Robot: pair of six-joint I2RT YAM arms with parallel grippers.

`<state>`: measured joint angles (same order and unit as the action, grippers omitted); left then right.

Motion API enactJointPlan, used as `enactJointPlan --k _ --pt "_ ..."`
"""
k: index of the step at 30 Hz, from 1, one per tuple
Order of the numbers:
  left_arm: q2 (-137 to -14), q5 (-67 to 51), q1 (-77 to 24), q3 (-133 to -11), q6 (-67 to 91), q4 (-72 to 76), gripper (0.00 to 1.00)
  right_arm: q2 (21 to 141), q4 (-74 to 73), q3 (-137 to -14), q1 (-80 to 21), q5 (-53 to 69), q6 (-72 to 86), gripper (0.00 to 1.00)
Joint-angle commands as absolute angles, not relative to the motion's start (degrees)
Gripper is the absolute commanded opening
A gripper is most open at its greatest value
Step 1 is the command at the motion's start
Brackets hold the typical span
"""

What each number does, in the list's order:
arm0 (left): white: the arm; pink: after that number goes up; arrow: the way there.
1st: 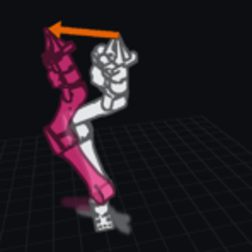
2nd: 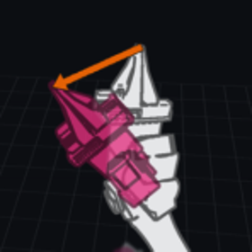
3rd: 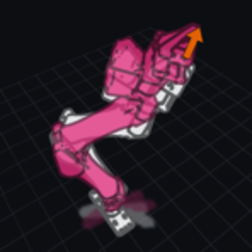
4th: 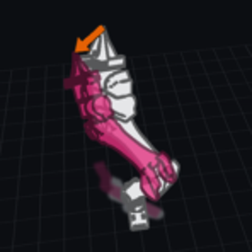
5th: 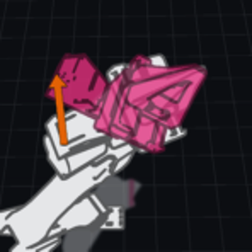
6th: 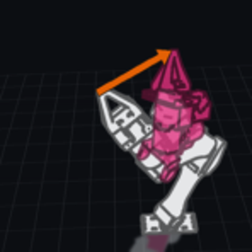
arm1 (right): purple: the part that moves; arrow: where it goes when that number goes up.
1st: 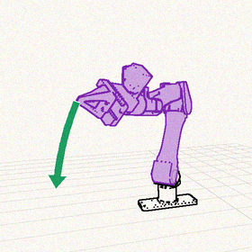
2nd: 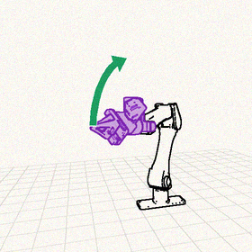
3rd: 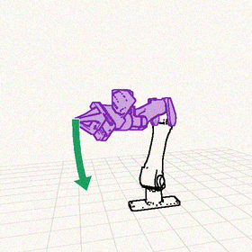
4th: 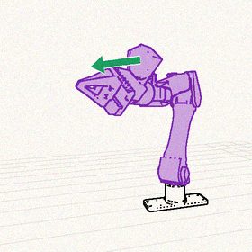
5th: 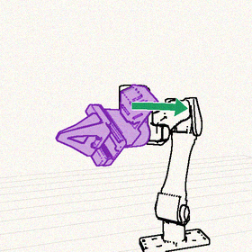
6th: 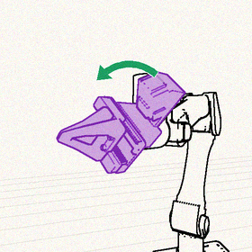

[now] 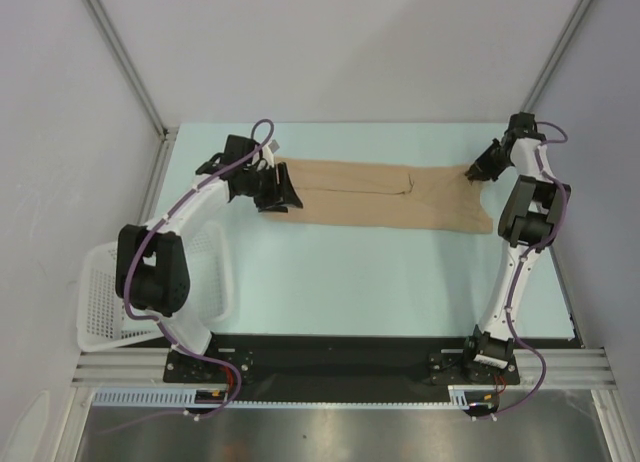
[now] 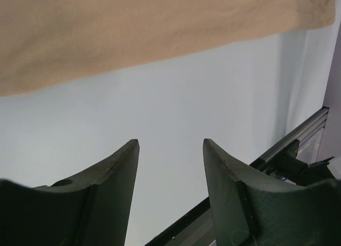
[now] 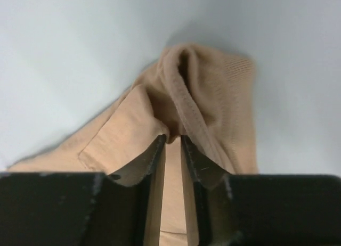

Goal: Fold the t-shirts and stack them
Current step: Fold the tshirt

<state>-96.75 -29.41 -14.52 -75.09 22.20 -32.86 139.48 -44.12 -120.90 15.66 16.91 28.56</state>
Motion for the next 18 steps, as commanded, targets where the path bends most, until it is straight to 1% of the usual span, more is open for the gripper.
enactJointPlan --k 1,2,3,8,9,11,12,13,14,15,16,17,18 --pt "-97.6 -27.9 -14.1 -78.3 20.0 -34.5 0.58 140.6 -48.6 -126.4 17.3 11.3 26.7 0.25" --pt "-97.9 -27.5 -14.1 -78.7 20.0 -35.1 0.58 140.5 -49.8 -127.4 17.7 10.7 26.8 0.26" --pt "-98.1 -27.2 -14.1 -79.4 20.0 -35.2 0.58 140.2 -50.2 -127.6 17.8 10.2 27.0 0.31" --pt "-97.9 -24.7 -14.1 -80.9 20.3 -36.3 0.6 134.4 -52.6 -127.5 17.5 8.7 27.3 0.45" --pt "-97.8 -24.5 -14.1 -80.9 20.3 -36.3 0.6 133.2 -52.8 -126.9 17.5 8.9 27.4 0.54" --pt "-97.3 -24.5 -14.0 -80.6 20.5 -35.7 0.62 128.8 -53.7 -125.2 17.5 8.7 28.3 0.64" --pt "-96.9 -24.7 -14.1 -79.7 20.6 -35.4 0.62 127.1 -53.4 -121.8 17.5 8.8 29.1 0.69" --pt "-96.6 -25.0 -14.0 -79.1 20.9 -34.9 0.62 124.7 -52.7 -118.9 17.5 10.2 29.9 0.78" --pt "-95.6 -25.2 -14.1 -78.4 21.1 -33.8 0.62 120.6 -50.6 -116.0 17.7 11.2 31.0 0.81" --pt "-95.2 -25.4 -14.1 -76.8 21.3 -33.2 0.63 118.0 -49.3 -108.4 17.8 12.3 34.7 0.84" --pt "-94.7 -25.6 -14.1 -76.0 21.7 -32.7 0.63 115.5 -47.9 -104.2 18.0 14.0 36.5 0.84" --pt "-93.6 -25.3 -14.1 -74.5 21.9 -31.6 0.63 109.6 -42.9 -99.8 17.8 14.7 38.7 0.85" --pt "-93.2 -25.3 -14.1 -73.9 22.1 -31.1 0.64 106.6 -39.8 -94.1 17.4 15.0 42.2 0.87"
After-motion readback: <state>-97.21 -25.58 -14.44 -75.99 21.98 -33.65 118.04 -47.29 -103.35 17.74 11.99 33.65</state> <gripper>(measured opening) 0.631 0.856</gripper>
